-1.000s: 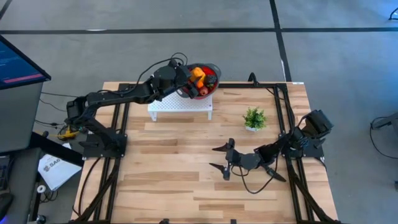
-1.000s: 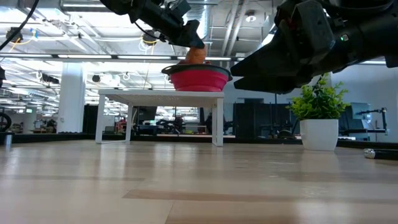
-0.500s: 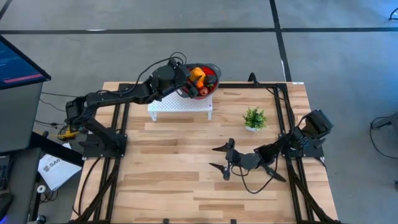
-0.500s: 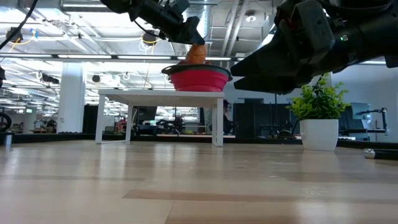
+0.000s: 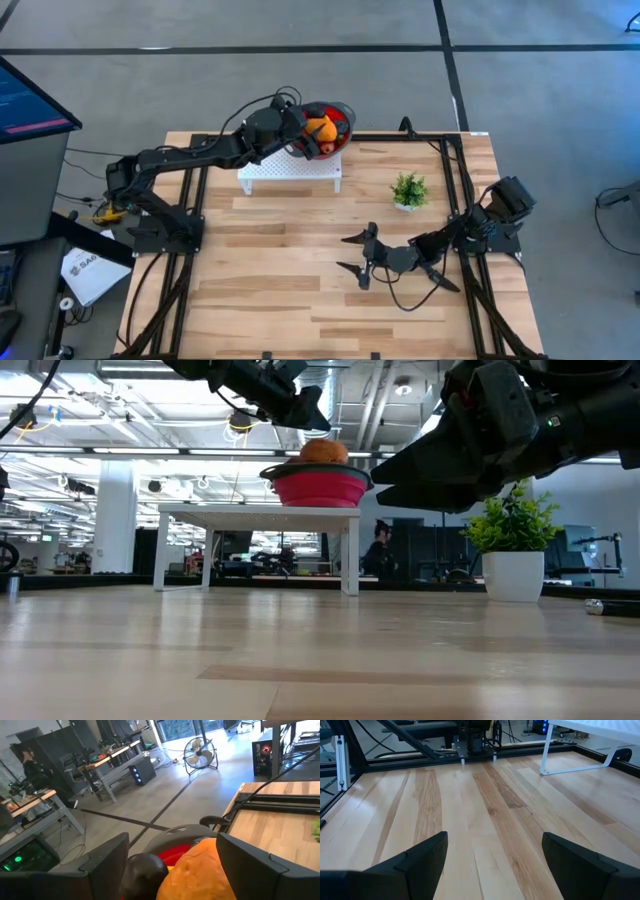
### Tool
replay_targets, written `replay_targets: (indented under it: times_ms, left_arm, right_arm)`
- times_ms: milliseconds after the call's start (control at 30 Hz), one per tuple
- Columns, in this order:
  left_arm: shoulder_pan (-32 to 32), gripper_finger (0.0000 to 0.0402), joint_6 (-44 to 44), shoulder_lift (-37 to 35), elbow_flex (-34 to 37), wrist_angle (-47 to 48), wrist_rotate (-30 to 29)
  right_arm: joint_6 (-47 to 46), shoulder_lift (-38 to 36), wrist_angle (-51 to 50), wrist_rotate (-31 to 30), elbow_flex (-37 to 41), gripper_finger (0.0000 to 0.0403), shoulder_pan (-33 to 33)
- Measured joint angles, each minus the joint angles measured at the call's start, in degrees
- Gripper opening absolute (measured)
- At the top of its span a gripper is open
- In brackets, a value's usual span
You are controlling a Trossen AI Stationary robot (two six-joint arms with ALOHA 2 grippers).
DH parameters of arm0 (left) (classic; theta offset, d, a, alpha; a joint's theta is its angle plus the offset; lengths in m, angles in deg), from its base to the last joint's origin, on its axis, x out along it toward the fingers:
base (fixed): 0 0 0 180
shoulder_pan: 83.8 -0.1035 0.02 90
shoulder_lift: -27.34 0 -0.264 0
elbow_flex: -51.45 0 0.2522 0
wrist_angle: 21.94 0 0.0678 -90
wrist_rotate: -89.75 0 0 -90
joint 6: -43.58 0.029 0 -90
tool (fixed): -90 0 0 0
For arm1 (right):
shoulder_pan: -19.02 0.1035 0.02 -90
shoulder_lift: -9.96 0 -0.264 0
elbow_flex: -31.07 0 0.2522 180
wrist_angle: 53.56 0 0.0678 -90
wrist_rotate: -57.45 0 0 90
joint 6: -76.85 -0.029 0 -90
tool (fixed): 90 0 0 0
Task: Pick & Place Fruit
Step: Put the black table knife on the shelf
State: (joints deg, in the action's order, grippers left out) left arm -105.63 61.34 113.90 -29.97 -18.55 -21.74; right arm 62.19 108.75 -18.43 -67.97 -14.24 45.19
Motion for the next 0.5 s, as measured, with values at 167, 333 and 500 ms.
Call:
replay_targets:
  times_ms: [167, 333, 500]
  left_arm:
    - [0.0, 0.0294, 0.0, -0.1, 0.0, 0.0, -1.8]
    - [2.4, 0.0294, -0.2, -4.1, 0.0, 0.0, -4.0]
    - [10.4, 0.0294, -1.3, -9.0, -0.1, 1.4, -3.7]
  right_arm:
    - [0.0, 0.0, 0.0, 0.0, 0.0, 0.0317, 0.0]
    - [0.0, 0.0, -1.0, -1.5, 0.0, 0.0317, 0.0]
    - [1.6, -1.0, -3.8, -11.2, 0.0, 0.0317, 2.8]
